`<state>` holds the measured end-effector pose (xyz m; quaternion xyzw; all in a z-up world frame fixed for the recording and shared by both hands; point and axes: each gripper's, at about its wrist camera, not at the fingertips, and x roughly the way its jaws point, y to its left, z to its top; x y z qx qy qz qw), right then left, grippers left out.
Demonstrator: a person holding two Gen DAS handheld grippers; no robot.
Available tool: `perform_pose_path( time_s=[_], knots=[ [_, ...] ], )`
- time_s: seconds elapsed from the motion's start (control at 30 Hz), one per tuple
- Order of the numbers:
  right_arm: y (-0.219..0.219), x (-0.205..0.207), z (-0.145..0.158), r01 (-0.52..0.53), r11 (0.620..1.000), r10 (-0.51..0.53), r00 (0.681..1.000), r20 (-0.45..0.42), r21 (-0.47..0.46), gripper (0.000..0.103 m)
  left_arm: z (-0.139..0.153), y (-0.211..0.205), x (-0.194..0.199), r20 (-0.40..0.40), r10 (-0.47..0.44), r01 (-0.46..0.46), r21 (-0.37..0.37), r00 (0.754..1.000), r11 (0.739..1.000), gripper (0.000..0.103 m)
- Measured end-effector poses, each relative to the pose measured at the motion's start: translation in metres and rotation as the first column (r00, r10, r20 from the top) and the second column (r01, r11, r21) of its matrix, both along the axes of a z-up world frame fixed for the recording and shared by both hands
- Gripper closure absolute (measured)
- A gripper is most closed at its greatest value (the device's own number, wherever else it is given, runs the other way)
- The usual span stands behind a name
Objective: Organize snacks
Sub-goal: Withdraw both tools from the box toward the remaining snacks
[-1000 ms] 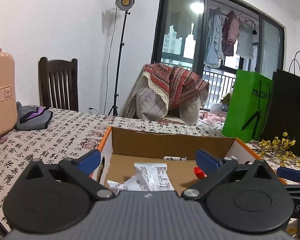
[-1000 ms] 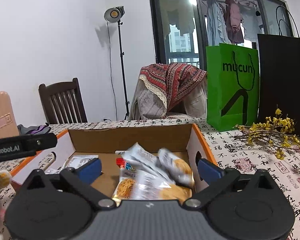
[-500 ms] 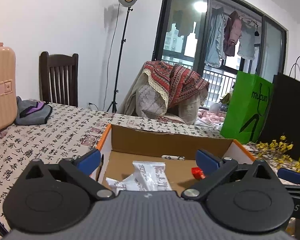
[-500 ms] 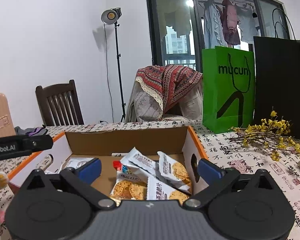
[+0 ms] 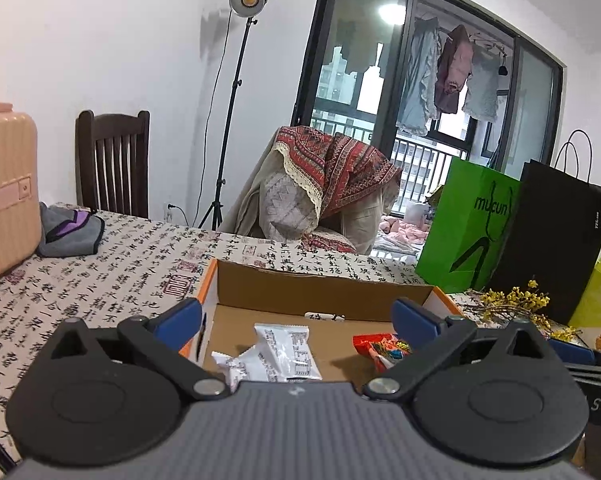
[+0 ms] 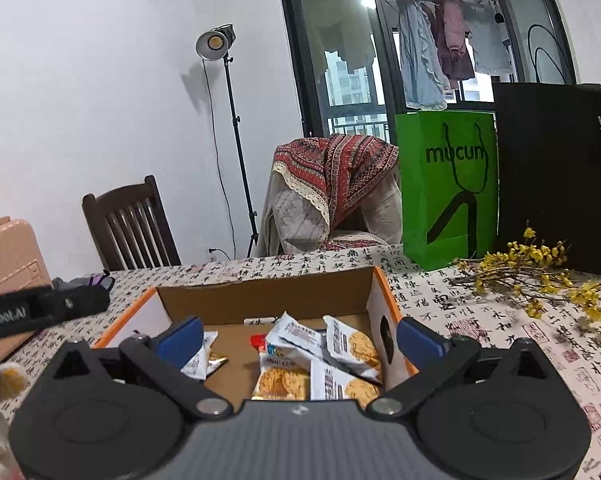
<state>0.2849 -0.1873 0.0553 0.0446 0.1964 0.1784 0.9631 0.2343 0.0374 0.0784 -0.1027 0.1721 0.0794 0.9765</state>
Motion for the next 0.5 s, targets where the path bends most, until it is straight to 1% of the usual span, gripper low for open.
perform_pose_path(
  time_s=[0.23, 0.5],
  knots=[
    [-0.008, -0.027, 0.002, -0.028, 1.000, 0.028, 0.999, -0.021, -0.007, 0.000, 0.000, 0.003, -0.026, -0.018, -0.006, 0.006, 0.039, 1.000, 0.999, 0.000],
    [-0.014, -0.064, -0.008, -0.053, 0.997, 0.051, 0.998, -0.039, -0.062, 0.000, -0.006, 0.015, -0.059, -0.037, -0.024, 0.026, 0.046, 0.999, 0.999, 0.000]
  ],
)
